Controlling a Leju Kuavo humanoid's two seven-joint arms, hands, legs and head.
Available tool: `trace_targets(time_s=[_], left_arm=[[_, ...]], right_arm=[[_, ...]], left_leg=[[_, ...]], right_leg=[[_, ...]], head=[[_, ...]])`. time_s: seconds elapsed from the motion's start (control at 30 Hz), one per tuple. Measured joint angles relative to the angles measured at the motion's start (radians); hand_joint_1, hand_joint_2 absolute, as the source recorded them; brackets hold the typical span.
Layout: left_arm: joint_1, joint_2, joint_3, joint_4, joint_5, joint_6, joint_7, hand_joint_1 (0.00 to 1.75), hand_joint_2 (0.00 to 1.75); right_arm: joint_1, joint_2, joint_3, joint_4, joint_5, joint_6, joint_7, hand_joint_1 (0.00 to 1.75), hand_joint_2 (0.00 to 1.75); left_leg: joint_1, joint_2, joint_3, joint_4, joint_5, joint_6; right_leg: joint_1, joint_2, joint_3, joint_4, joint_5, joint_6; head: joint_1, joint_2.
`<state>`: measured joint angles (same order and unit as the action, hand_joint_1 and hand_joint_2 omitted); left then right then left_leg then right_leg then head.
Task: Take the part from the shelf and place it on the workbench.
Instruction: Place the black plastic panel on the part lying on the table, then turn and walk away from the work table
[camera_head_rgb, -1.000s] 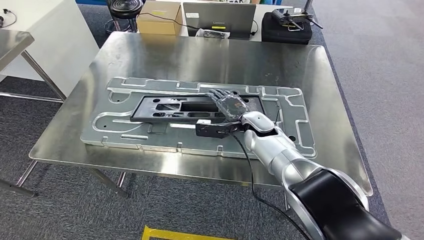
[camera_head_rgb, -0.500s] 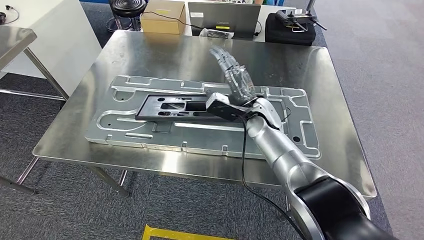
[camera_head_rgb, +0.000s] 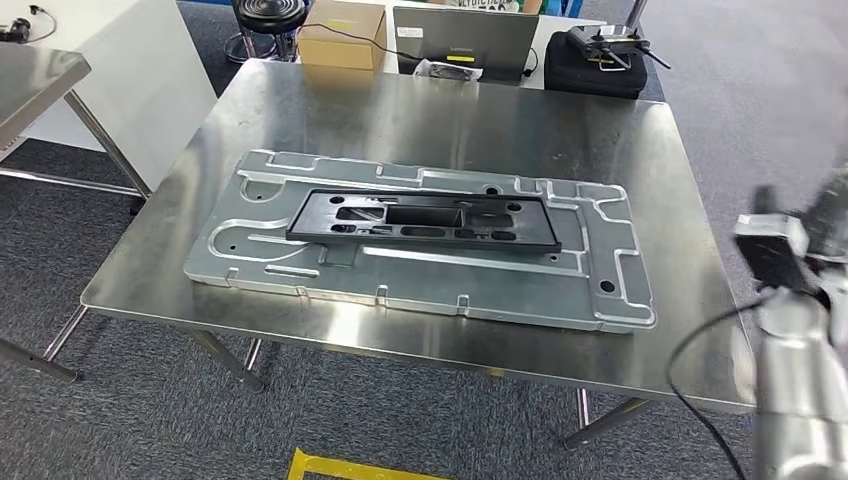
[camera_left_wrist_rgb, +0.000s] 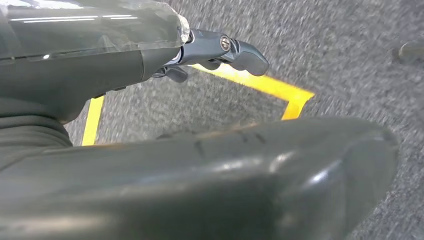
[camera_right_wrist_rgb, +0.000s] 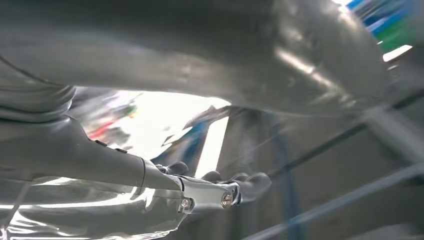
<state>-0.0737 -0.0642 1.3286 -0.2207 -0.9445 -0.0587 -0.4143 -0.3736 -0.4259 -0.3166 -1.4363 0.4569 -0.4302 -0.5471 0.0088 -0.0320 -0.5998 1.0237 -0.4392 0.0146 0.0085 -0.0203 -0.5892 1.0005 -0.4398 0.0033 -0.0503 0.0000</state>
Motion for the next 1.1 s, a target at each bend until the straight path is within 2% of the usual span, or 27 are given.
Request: trace_targets(time_s=[0.07,0.17,0.2,0.23,0.27,0.37,0.4,0.43,0.5,0.53,0.57,0.6,0.67,0.7,0.73,0.77,0.8,0.83,0.87,0.9,0.93,0.97,1.03,1.07,1.1], left_arm=[[0.008,0.001,0.006,0.000,0.002,-0.004,-0.002,0.00,0.00],[0.011,0.002,0.010,0.000,0.003,-0.006,-0.004,0.00,0.00],[0.010,0.003,0.012,0.000,0.002,-0.007,-0.004,0.00,0.00],[0.010,0.003,0.012,0.000,0.001,-0.007,-0.005,0.00,0.00],[0.009,0.003,0.013,0.000,0.000,-0.007,-0.005,0.00,0.00],[0.008,0.005,0.013,0.000,-0.008,-0.008,-0.005,0.00,0.00],[0.007,0.005,0.013,0.000,-0.010,-0.009,-0.005,0.00,0.00],[0.005,0.006,0.013,0.000,-0.013,-0.010,-0.005,0.00,0.00],[0.003,0.005,0.013,0.000,-0.016,-0.011,-0.005,0.00,0.00],[0.002,0.004,0.013,0.000,-0.016,-0.011,-0.005,0.00,0.00],[0.001,0.003,0.013,0.000,-0.017,-0.011,-0.005,0.00,0.00],[0.000,0.002,0.013,0.000,-0.018,-0.011,-0.005,0.00,0.00],[0.000,0.001,0.013,0.000,-0.019,-0.011,-0.005,0.00,0.00],[0.001,0.000,0.013,0.000,-0.019,-0.011,-0.005,0.00,0.00],[0.001,-0.001,0.013,0.000,-0.018,-0.011,-0.005,0.00,0.00],[0.002,-0.003,0.013,0.000,-0.017,-0.011,-0.005,0.00,0.00],[0.002,-0.005,0.013,0.000,-0.016,-0.011,-0.005,0.00,0.00],[0.002,-0.008,0.013,0.000,-0.014,-0.011,-0.005,0.00,0.00],[0.001,-0.010,0.013,0.000,-0.013,-0.011,-0.005,0.00,0.00],[0.000,-0.013,0.013,0.000,-0.012,-0.011,-0.004,0.00,0.00],[0.000,-0.015,0.014,0.000,-0.011,-0.011,-0.004,0.00,0.00],[-0.001,-0.017,0.014,0.000,-0.011,-0.011,-0.004,0.00,0.00],[0.001,-0.019,0.015,0.000,-0.009,-0.010,-0.004,0.00,0.00],[0.003,-0.019,0.015,0.000,-0.008,-0.010,-0.004,0.00,0.00],[0.005,-0.020,0.016,0.000,-0.006,-0.009,-0.004,0.00,0.00]], right_arm=[[0.110,-0.037,-0.149,-0.022,-0.050,0.030,-0.037,0.00,0.00],[0.229,-0.055,-0.308,-0.046,-0.037,0.065,-0.044,0.00,0.00],[0.266,-0.055,-0.347,-0.052,-0.015,0.071,-0.034,0.00,0.00],[0.302,-0.053,-0.383,-0.057,0.010,0.078,-0.029,0.00,0.00],[0.335,-0.048,-0.421,-0.059,0.036,0.089,-0.031,0.00,0.00],[0.397,-0.009,-0.532,-0.057,0.121,0.126,-0.073,0.00,0.00],[0.407,0.012,-0.566,-0.054,0.154,0.134,-0.088,0.00,0.00],[0.414,0.036,-0.599,-0.047,0.188,0.140,-0.099,0.00,0.00],[0.425,0.081,-0.650,-0.028,0.244,0.150,-0.105,0.00,0.00],[0.430,0.105,-0.674,-0.015,0.261,0.157,-0.105,0.00,0.00],[0.434,0.127,-0.699,-0.002,0.271,0.163,-0.106,0.00,0.00],[0.437,0.148,-0.724,0.011,0.277,0.169,-0.106,0.00,0.00],[0.441,0.190,-0.769,0.041,0.292,0.178,-0.107,0.00,0.00],[0.442,0.209,-0.789,0.059,0.304,0.182,-0.107,0.00,0.00],[0.442,0.227,-0.807,0.078,0.319,0.184,-0.107,0.00,0.00],[0.442,0.242,-0.827,0.101,0.339,0.182,-0.107,0.00,0.00],[0.440,0.255,-0.846,0.126,0.360,0.178,-0.107,0.00,0.00],[0.434,0.267,-0.866,0.155,0.382,0.171,-0.107,0.00,0.00],[0.425,0.277,-0.887,0.189,0.404,0.164,-0.106,0.00,0.00],[0.417,0.286,-0.909,0.225,0.423,0.155,-0.106,0.00,0.00],[0.410,0.295,-0.930,0.261,0.437,0.147,-0.106,0.00,0.00],[0.405,0.304,-0.948,0.292,0.446,0.141,-0.107,0.00,0.00],[0.398,0.318,-0.976,0.345,0.455,0.138,-0.107,0.00,0.00],[0.393,0.324,-0.986,0.368,0.459,0.142,-0.105,0.00,0.00],[0.388,0.329,-0.996,0.391,0.463,0.147,-0.102,0.00,0.00]], left_leg=[[-0.002,0.007,-0.010,0.037,-0.032,-0.009],[0.001,0.020,-0.079,0.213,-0.133,-0.018],[0.002,0.022,-0.097,0.259,-0.151,-0.020],[0.002,0.023,-0.097,0.271,-0.152,-0.021],[0.002,0.024,-0.079,0.243,-0.135,-0.020],[-0.001,0.024,0.033,0.043,-0.058,-0.007],[-0.003,0.024,0.055,0.002,-0.047,-0.003],[-0.006,0.024,0.063,-0.016,-0.043,0.002],[-0.007,0.025,0.062,-0.022,-0.031,0.011],[-0.007,0.026,0.062,-0.029,-0.022,0.018],[-0.005,0.028,0.059,-0.037,-0.011,0.025],[-0.004,0.030,0.052,-0.043,0.000,0.030],[-0.005,0.031,0.031,-0.045,0.017,0.032],[-0.005,0.032,0.019,-0.044,0.025,0.031],[-0.005,0.032,0.007,-0.042,0.032,0.029],[-0.005,0.032,-0.006,-0.039,0.040,0.026],[-0.005,0.032,-0.018,-0.035,0.047,0.023],[-0.004,0.032,-0.029,-0.029,0.053,0.018],[-0.004,0.032,-0.039,-0.024,0.059,0.011],[-0.004,0.032,-0.042,-0.022,0.066,0.005],[-0.004,0.031,-0.044,-0.020,0.072,-0.002],[-0.003,0.031,-0.043,-0.022,0.080,-0.008],[-0.002,0.030,-0.047,-0.023,0.089,-0.022],[-0.001,0.029,-0.055,-0.011,0.070,-0.027],[0.000,0.029,-0.068,0.020,0.030,-0.031]], right_leg=[[-0.007,-0.007,0.010,-0.012,0.003,-0.008],[-0.012,-0.004,0.014,-0.016,0.005,-0.017],[-0.012,-0.002,0.013,-0.014,0.006,-0.017],[-0.012,-0.001,0.013,-0.012,0.006,-0.016],[-0.012,0.000,0.012,-0.010,0.006,-0.016],[-0.011,0.004,0.010,-0.003,0.005,-0.010],[-0.010,0.005,0.009,-0.001,0.006,-0.005],[-0.010,0.006,0.009,-0.001,0.008,0.001],[-0.012,0.008,0.009,-0.003,0.014,0.014],[-0.014,0.010,0.007,0.001,0.007,0.020],[-0.017,0.012,-0.001,0.020,-0.015,0.025],[-0.020,0.014,-0.016,0.058,-0.054,0.030],[-0.025,0.016,-0.054,0.178,-0.148,0.038],[-0.027,0.017,-0.066,0.232,-0.176,0.042],[-0.030,0.017,-0.063,0.259,-0.183,0.045],[-0.033,0.016,-0.043,0.251,-0.168,0.047],[-0.036,0.016,-0.005,0.207,-0.140,0.048],[-0.039,0.016,0.048,0.137,-0.117,0.049],[-0.037,0.017,0.097,0.063,-0.106,0.047],[-0.035,0.020,0.131,0.010,-0.101,0.041],[-0.031,0.022,0.150,-0.022,-0.105,0.033],[-0.026,0.024,0.151,-0.029,-0.105,0.024],[-0.027,0.024,0.136,-0.027,-0.090,0.007],[-0.028,0.023,0.123,-0.026,-0.079,-0.003],[-0.029,0.022,0.109,-0.027,-0.066,-0.011]], head=[[0.000,0.000],[0.000,0.000],[0.000,0.000],[0.000,0.000],[0.000,0.000],[0.000,0.000],[0.000,0.000],[0.000,0.000],[0.000,0.000],[0.000,0.000],[0.000,0.000],[0.000,0.000],[0.000,0.000],[0.000,0.000],[0.000,0.000],[0.000,0.000],[0.000,0.000],[0.000,0.000],[0.000,0.000],[0.000,0.000],[0.000,0.000],[0.000,0.000],[0.000,0.000],[0.000,0.000],[0.000,0.000]])
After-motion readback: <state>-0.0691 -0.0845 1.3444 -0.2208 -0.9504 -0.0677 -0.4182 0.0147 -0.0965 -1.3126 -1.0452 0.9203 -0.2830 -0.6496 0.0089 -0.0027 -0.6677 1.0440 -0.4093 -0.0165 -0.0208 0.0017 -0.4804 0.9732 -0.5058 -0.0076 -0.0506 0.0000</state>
